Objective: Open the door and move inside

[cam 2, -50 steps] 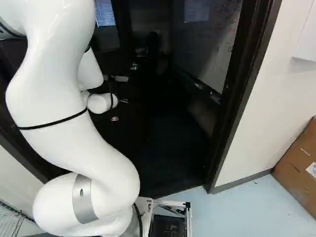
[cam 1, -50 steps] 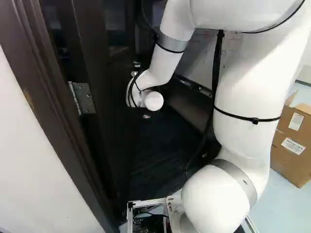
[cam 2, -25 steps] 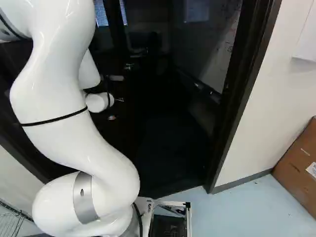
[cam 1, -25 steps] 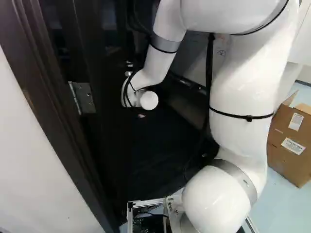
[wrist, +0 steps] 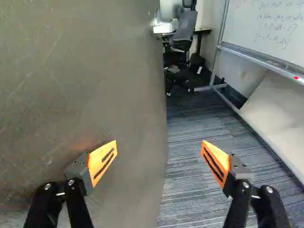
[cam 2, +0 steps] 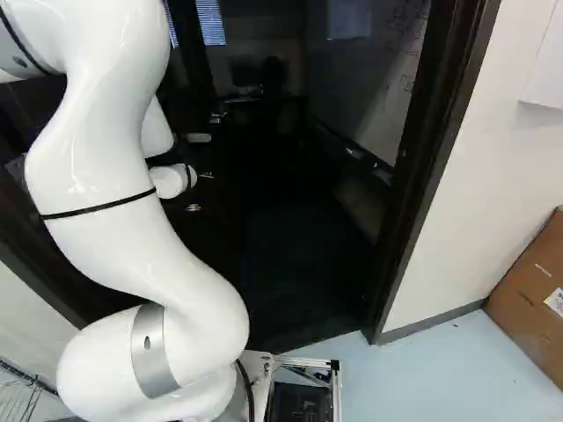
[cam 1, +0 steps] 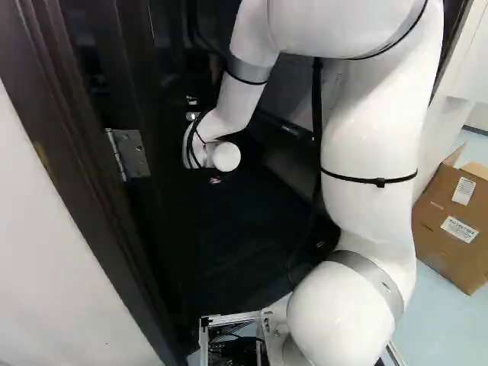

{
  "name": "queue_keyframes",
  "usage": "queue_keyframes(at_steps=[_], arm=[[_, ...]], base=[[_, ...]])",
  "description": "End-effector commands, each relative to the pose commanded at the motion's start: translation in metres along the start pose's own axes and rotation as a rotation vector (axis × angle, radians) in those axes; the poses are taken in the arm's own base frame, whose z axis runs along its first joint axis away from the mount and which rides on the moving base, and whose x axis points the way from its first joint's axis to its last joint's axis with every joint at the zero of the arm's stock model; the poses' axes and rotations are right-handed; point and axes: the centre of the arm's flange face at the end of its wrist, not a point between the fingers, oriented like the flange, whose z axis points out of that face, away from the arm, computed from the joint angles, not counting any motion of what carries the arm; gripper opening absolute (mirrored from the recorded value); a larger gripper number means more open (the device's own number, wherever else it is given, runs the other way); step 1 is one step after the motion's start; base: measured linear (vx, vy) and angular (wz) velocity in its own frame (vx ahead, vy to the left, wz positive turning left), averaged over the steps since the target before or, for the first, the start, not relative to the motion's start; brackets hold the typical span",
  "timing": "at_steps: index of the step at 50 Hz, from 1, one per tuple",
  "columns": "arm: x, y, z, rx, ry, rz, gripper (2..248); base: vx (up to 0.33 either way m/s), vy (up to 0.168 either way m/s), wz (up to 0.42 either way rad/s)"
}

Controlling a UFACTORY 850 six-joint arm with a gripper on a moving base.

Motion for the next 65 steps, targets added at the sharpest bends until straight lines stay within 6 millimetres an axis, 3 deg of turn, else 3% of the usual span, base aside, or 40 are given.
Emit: queue_keyframes(at_steps=[65], arm=[[0.003, -0.059, 0.039, 0.175, 0.019, -0.119, 247]], base=[[0.000, 0.000, 0.000]])
